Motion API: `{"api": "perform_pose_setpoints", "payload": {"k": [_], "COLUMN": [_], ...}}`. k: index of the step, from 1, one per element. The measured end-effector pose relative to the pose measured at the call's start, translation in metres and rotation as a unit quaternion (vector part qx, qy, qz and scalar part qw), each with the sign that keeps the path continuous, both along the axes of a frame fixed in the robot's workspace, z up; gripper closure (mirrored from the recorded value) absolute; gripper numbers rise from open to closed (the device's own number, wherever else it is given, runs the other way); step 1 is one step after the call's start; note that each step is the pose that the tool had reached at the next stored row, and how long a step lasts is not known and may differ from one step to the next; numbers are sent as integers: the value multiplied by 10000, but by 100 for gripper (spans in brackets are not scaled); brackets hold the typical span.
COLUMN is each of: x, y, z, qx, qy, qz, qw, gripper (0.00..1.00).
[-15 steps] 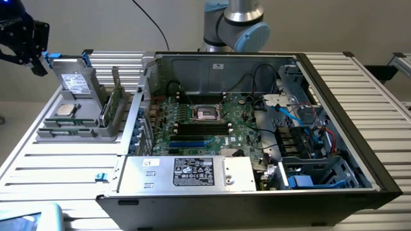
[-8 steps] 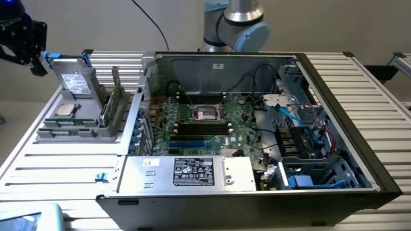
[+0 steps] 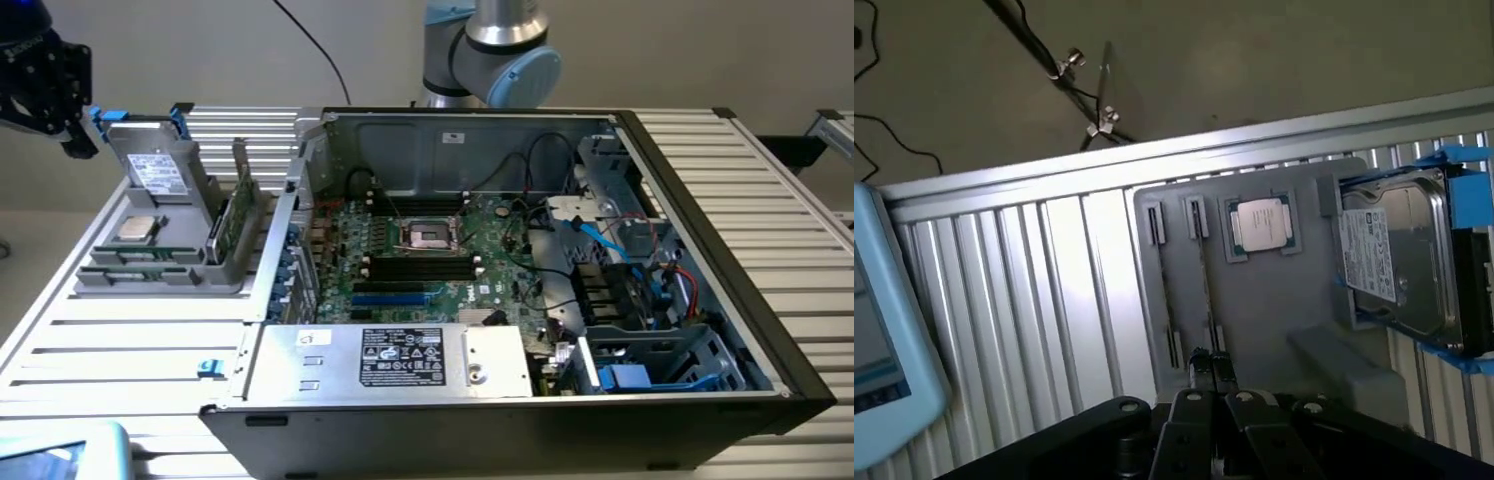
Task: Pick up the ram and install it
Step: 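Pick up the ram and move it above insertion slot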
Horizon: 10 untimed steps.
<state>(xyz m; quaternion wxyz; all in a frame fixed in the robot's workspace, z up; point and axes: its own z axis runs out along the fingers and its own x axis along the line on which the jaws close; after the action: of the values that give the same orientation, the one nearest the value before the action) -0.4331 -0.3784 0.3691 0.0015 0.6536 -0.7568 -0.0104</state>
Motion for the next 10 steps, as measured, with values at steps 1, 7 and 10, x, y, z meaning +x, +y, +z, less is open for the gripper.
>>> {"api": "perform_pose_setpoints", "payload": {"k": [1, 7, 10], "x": [0, 0, 0], "y": [0, 0, 0], "z": [0, 0, 0], "qx": [-1, -5, -6], "qy": [0, 1, 2], "qz": [82, 517, 572], "qw": [10000, 9987, 9984], "gripper": [89, 89, 89]}}
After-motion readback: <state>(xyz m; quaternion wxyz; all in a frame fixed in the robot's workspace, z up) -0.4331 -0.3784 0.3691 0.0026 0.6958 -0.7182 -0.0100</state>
